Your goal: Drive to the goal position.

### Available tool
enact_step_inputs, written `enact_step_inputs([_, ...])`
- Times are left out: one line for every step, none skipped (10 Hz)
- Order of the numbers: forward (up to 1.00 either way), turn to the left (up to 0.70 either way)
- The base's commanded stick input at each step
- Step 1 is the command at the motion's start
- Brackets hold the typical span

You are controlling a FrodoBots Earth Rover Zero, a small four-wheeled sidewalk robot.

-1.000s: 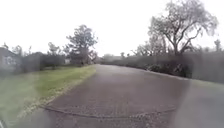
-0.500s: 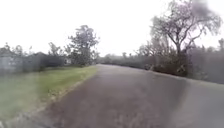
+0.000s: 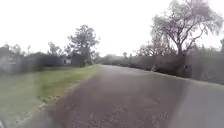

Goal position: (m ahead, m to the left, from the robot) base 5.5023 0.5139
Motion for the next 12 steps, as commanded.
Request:
enact_step_inputs([0.7,-0.24])
enact_step_inputs([0.7,-0.04])
enact_step_inputs([0.7,0.0])
enact_step_inputs([0.7,0.0])
enact_step_inputs([0.7,0.0])
enact_step_inputs([0.7,0.0])
enact_step_inputs([0.7,0.0])
enact_step_inputs([0.7,0.0])
enact_step_inputs([0.7,0.0])
enact_step_inputs([0.7,0.0])
enact_step_inputs([0.7,0.0])
enact_step_inputs([0.7,0.0])
